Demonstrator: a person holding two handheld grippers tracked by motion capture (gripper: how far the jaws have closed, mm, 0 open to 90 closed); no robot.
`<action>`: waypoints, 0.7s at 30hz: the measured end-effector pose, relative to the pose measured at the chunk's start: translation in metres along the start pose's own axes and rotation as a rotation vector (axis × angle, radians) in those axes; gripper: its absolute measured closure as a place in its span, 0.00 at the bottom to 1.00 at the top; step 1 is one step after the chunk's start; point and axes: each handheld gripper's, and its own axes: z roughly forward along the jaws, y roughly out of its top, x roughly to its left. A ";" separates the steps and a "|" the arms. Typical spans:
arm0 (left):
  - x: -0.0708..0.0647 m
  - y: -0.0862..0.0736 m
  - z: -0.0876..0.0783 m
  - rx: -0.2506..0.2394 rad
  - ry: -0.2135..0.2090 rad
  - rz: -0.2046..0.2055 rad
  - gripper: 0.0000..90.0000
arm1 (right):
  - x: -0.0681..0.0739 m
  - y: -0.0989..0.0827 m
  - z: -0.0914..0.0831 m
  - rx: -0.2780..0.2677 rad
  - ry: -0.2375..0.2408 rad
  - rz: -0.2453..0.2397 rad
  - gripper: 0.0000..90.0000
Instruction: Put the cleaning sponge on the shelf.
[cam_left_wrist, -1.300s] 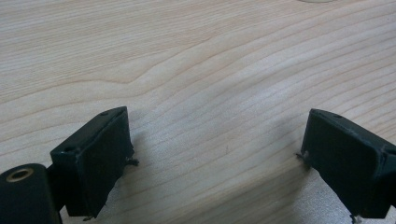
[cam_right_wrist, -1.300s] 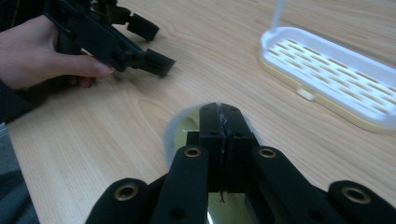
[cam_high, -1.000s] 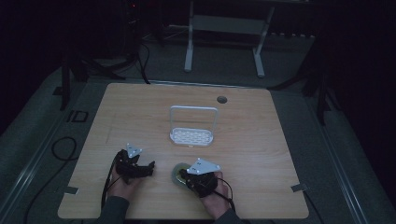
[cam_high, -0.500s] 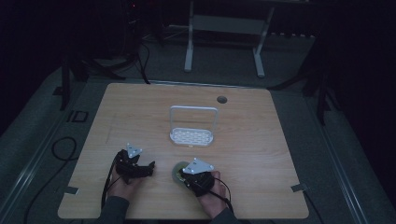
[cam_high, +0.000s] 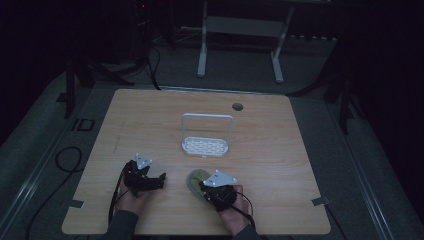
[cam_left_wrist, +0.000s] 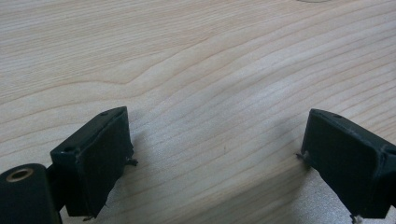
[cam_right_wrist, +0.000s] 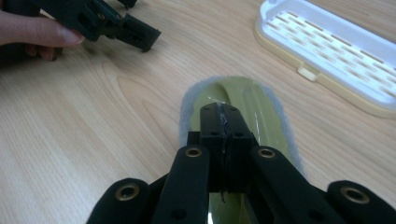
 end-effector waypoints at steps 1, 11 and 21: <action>0.000 0.000 0.000 0.000 0.000 0.000 0.09 | -0.001 -0.001 -0.001 0.002 0.001 0.000 0.99; 0.000 0.000 0.000 0.000 0.000 0.001 0.09 | -0.011 -0.012 -0.019 0.012 -0.017 0.000 0.97; 0.000 0.000 0.000 0.000 -0.001 0.002 0.09 | -0.025 -0.013 -0.043 -0.009 -0.004 -0.018 0.85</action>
